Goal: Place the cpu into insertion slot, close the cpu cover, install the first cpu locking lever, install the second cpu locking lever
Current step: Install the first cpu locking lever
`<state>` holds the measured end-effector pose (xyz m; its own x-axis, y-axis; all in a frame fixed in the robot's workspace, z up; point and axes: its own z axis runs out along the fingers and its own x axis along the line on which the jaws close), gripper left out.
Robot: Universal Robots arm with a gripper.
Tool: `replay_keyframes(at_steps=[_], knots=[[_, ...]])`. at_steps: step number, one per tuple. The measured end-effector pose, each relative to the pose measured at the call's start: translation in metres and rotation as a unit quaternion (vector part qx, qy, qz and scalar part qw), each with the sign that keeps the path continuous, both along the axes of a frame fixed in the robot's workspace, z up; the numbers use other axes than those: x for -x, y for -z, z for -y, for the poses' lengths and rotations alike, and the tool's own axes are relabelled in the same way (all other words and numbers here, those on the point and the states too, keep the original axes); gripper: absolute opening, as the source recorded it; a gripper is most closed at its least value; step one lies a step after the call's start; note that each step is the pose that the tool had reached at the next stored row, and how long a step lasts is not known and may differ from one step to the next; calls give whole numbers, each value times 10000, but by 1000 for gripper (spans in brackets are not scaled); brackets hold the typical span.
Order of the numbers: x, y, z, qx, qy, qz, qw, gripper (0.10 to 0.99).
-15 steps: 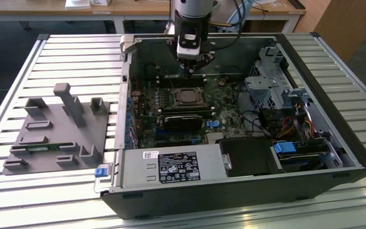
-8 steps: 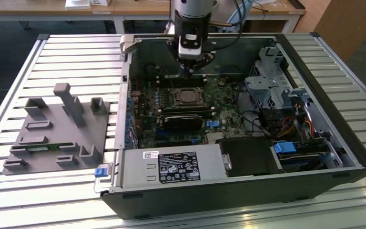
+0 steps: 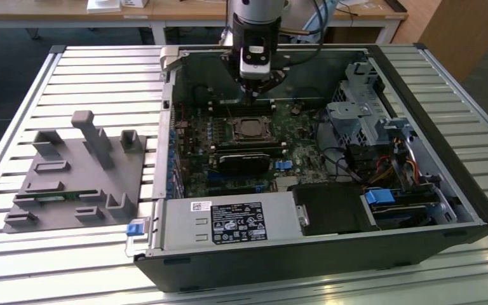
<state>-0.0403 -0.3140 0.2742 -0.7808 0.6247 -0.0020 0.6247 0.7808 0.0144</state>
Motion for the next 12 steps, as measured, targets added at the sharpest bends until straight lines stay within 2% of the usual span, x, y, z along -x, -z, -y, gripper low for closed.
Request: replay_keyframes(at_steps=[12], knots=[[0,0,0,0,-316,0,9995,106]])
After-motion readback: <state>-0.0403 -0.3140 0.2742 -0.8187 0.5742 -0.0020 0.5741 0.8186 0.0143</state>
